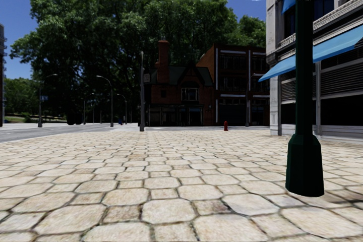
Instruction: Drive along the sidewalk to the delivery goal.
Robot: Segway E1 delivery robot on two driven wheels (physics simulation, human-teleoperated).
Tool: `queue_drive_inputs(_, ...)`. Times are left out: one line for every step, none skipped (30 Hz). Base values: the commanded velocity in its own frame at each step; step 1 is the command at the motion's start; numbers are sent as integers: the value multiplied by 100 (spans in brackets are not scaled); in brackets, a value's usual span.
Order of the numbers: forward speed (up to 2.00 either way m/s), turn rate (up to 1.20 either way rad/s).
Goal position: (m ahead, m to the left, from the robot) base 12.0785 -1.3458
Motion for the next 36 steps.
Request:
queue_drive_inputs(200,-31)
queue_drive_inputs(200,-31)
queue_drive_inputs(200,-31)
queue_drive_inputs(200,-31)
queue_drive_inputs(200,-31)
queue_drive_inputs(200,-31)
queue_drive_inputs(200,-31)
queue_drive_inputs(200,-31)
queue_drive_inputs(200,-31)
queue_drive_inputs(200,-31)
queue_drive_inputs(200,-31)
queue_drive_inputs(200,-31)
queue_drive_inputs(200,-31)
queue_drive_inputs(200,-31)
queue_drive_inputs(200,-31)
queue_drive_inputs(200,-31)
queue_drive_inputs(200,-31)
queue_drive_inputs(200,-31)
queue_drive_inputs(200,-31)
queue_drive_inputs(200,-28)
queue_drive_inputs(200,-7)
queue_drive_inputs(200,0)
queue_drive_inputs(200,0)
queue_drive_inputs(200,0)
queue_drive_inputs(200,0)
queue_drive_inputs(200,0)
queue_drive_inputs(200,0)
queue_drive_inputs(200,0)
queue_drive_inputs(200,0)
queue_drive_inputs(200,0)
queue_drive_inputs(200,0)
queue_drive_inputs(200,0)
queue_drive_inputs(200,0)
queue_drive_inputs(200,0)
queue_drive_inputs(200,0)
queue_drive_inputs(200,0)
